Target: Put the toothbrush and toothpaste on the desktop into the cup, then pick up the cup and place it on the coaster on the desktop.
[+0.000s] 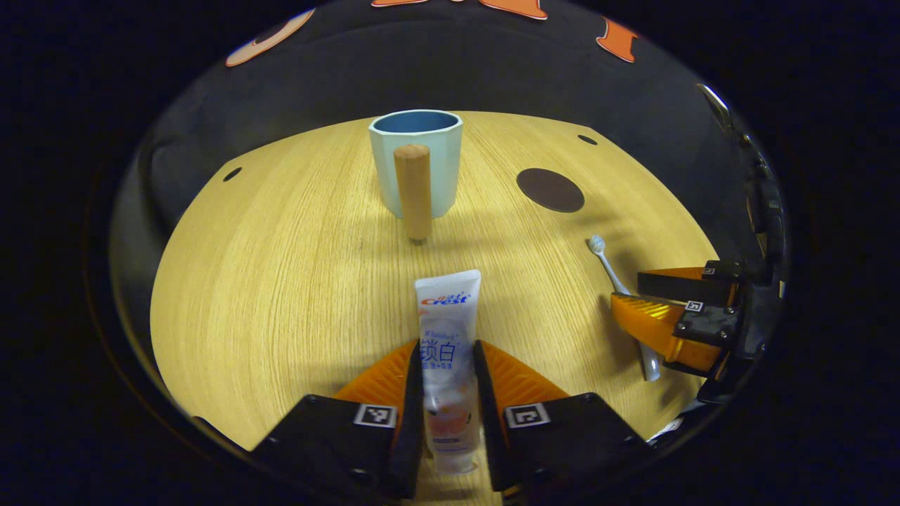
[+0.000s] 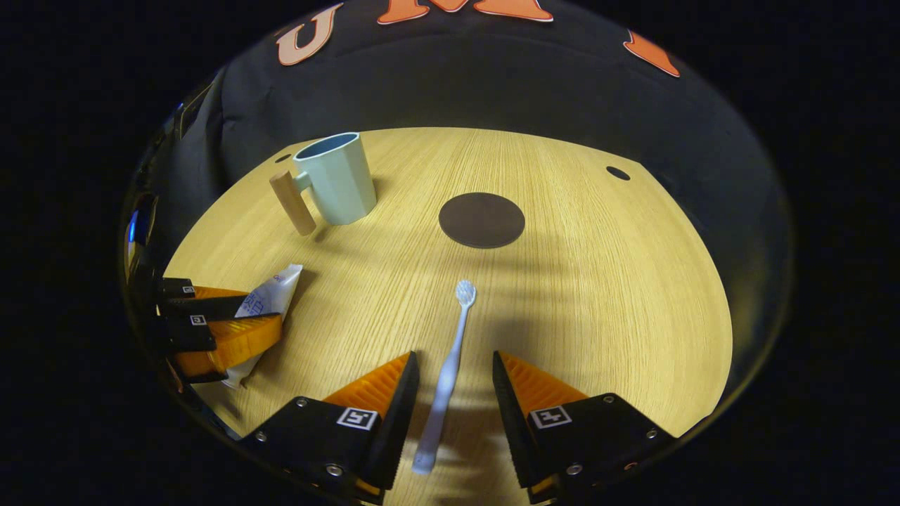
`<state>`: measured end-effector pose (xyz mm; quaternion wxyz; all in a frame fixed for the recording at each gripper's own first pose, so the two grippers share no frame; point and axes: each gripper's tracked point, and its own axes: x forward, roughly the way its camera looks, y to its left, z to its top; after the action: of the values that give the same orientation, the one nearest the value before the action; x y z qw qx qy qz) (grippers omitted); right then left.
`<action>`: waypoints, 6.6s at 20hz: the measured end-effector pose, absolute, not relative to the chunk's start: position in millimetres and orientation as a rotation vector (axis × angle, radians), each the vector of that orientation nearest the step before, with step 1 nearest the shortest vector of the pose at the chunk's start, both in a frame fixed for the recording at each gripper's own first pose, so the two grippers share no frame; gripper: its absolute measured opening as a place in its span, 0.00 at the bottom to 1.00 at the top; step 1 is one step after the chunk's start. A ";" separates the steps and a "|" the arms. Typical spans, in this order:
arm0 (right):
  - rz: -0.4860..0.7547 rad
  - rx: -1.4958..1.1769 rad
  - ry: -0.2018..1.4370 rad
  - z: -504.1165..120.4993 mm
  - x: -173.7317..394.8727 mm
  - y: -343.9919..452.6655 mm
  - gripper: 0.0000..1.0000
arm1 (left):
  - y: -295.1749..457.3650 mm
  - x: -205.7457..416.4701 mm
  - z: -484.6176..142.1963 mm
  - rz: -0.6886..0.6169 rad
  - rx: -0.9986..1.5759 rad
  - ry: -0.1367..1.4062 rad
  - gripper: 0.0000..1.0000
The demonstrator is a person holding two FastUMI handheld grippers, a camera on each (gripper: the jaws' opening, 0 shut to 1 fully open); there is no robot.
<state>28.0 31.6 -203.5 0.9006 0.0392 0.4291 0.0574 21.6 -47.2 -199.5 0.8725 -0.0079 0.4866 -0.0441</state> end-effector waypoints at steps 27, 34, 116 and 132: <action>0.128 0.223 0.756 -161.5 41.0 26.0 0.05 | -32.5 88.7 -87.9 -0.134 -0.060 0.693 0.13; 0.120 0.247 0.685 -133.5 59.3 16.9 0.05 | -31.1 144.5 -30.0 -0.130 -0.086 0.579 0.13; 0.434 0.356 -0.043 9.7 245.9 130.8 0.21 | 49.8 155.7 -35.6 -0.108 0.021 0.414 1.00; 0.377 0.281 0.000 1.6 144.4 37.6 0.93 | 5.2 158.7 -17.6 -0.146 0.058 0.581 1.00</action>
<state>144.4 37.6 1.6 0.9725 0.1391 0.0000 0.1868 158.7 5.2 -17.6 0.9551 0.0287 0.2859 -0.0721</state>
